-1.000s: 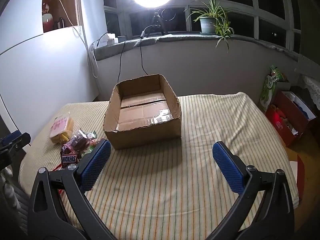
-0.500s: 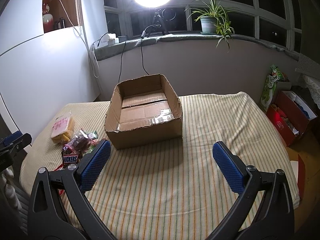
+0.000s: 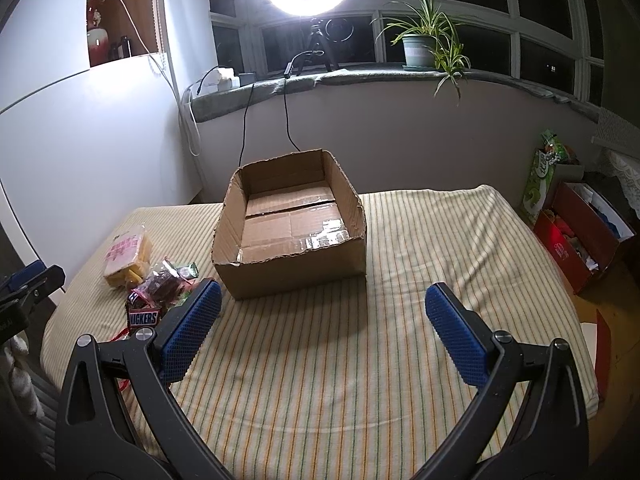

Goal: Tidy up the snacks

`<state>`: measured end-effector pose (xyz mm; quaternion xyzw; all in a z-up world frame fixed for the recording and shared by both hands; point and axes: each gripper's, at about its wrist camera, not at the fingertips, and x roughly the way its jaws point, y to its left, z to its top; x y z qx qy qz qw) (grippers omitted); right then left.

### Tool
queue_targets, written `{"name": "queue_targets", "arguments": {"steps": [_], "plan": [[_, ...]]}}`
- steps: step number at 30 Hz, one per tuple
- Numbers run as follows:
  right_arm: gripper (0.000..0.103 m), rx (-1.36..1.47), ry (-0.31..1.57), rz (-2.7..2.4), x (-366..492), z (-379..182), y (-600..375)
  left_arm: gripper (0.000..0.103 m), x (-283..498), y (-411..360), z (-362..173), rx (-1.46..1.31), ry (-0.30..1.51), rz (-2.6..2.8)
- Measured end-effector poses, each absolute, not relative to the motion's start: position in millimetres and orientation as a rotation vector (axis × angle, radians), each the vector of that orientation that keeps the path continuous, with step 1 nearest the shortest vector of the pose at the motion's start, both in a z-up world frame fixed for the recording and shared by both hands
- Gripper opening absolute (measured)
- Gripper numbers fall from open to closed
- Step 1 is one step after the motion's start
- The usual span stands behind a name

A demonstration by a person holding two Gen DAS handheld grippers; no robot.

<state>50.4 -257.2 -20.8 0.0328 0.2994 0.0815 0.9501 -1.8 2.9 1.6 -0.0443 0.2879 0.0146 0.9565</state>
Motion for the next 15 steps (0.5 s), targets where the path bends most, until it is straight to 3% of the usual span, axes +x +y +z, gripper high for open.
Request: {"name": "queue_targets", "arguments": {"steps": [15], "plan": [[0.103,0.068,0.609,0.17,50.8,-19.6,-254.2,0.085,-1.7,2.5,1.1,-0.089,0.583,0.028]]}}
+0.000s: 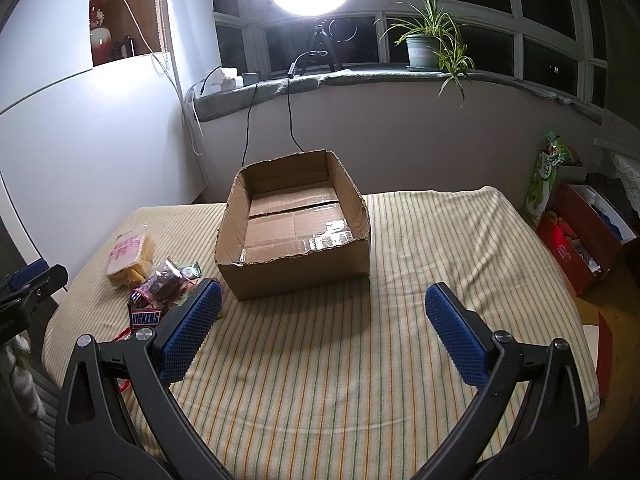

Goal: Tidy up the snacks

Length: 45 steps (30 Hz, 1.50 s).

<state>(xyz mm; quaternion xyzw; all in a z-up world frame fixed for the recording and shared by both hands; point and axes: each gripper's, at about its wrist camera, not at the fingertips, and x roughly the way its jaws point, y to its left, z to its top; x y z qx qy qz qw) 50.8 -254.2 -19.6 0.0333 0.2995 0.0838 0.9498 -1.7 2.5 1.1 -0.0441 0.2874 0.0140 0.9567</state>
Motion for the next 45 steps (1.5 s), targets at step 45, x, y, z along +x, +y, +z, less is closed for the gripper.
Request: {"name": "queue_targets", "arguments": {"steps": [45], "plan": [[0.079,0.03,0.768,0.569,54.6,-62.0,-188.1,0.069,-32.5,20.5,-72.6,-0.26,0.834,-0.103]]}}
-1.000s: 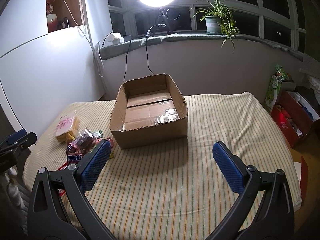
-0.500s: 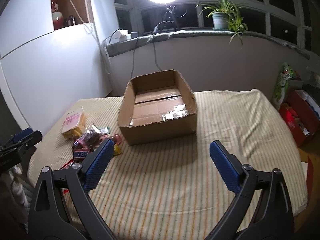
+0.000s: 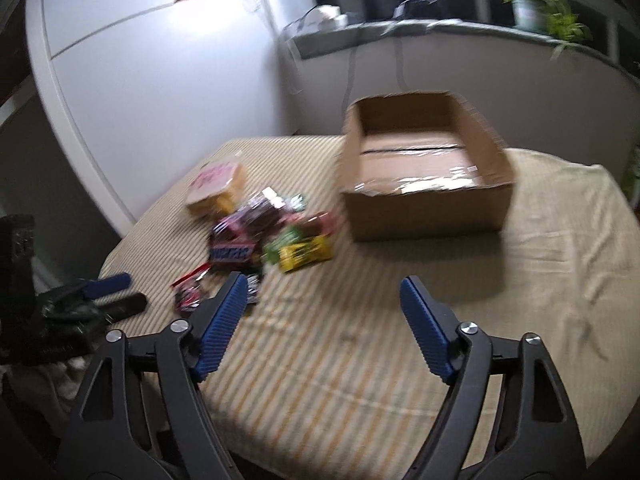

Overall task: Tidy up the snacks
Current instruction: 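Move both open grippers down toward the snack pile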

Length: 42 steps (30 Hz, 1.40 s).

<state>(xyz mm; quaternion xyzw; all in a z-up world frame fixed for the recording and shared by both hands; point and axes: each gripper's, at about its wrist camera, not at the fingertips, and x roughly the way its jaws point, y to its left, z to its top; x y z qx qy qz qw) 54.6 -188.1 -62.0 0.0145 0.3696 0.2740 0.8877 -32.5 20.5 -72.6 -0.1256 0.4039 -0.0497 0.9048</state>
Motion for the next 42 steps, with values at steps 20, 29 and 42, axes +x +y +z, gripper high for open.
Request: {"name": "queue_targets", "arguments": {"steps": [20,29,42], "plan": [[0.058,-0.049,1.033,0.834,104.1,-113.9,-95.7,0.067,-8.7,8.4,-89.5,-0.304,0.905,-0.14],[0.042,-0.241,1.032,0.805,104.0,-119.1,-73.1,0.067,1.9,2.1,-96.4,-0.254,0.907,-0.115],[0.026,-0.311,1.037,0.804,105.2,-115.0,-86.7,0.053,0.6,3.3,-93.6,-0.244,0.899,-0.135]]}}
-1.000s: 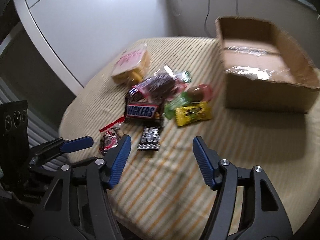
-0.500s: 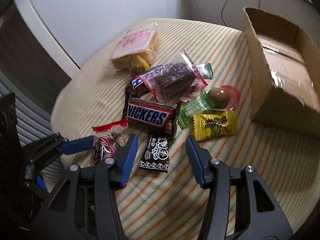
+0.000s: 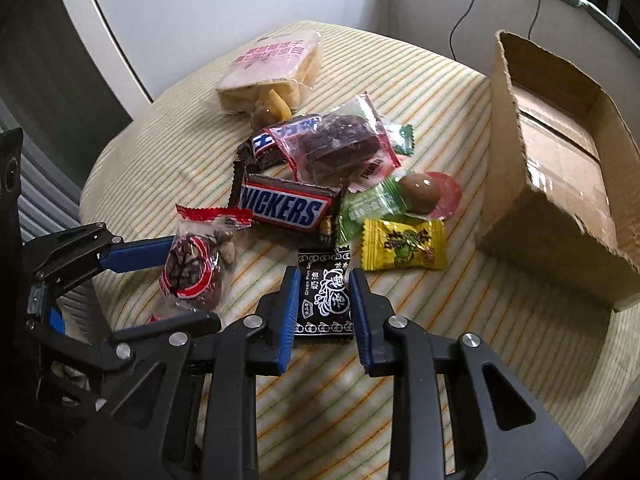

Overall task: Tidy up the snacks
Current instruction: 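Grasp the black-and-white candy packet with the right gripper while the left grasps the red-trimmed chocolate bag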

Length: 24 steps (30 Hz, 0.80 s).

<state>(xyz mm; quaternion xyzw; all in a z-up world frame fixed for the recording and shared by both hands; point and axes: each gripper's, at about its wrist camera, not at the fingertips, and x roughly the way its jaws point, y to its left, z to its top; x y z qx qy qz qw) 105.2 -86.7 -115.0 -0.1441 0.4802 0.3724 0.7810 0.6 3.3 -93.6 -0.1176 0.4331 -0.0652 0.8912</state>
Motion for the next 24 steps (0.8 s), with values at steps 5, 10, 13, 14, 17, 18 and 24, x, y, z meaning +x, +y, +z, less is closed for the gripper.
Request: {"name": "queue_targets", "arguments": {"steps": [5,10,13,14,17,18,24], "plan": [[0.026,-0.271,1.047,0.794,104.6,-112.8,-104.0,0.042,0.1,5.5,-93.0,-0.26,0.893,-0.146],[0.026,-0.253,1.036,0.787,98.5,-110.3,-114.2,0.035,-1.6,3.5,-92.1,-0.26,0.889,-0.15],[0.026,-0.27,1.026,0.775,94.6,-111.7,-116.3,0.035,0.7,5.7,-91.8,-0.277,0.894,-0.152],[0.026,-0.275,1.025,0.774,93.7,-112.7,-115.1,0.037,2.1,6.2,-91.6,-0.282,0.898,-0.148],[0.026,-0.288,1.016,0.768,91.1,-113.0,-114.0,0.061,9.0,8.2,-95.0,-0.292,0.936,-0.142],[0.026,-0.288,1.015,0.767,91.2,-113.1,-113.6,0.063,11.1,9.3,-96.7,-0.299,0.936,-0.133],[0.026,-0.276,1.011,0.767,90.1,-113.0,-113.3,0.044,16.8,5.2,-97.7,-0.287,0.916,-0.13]]}}
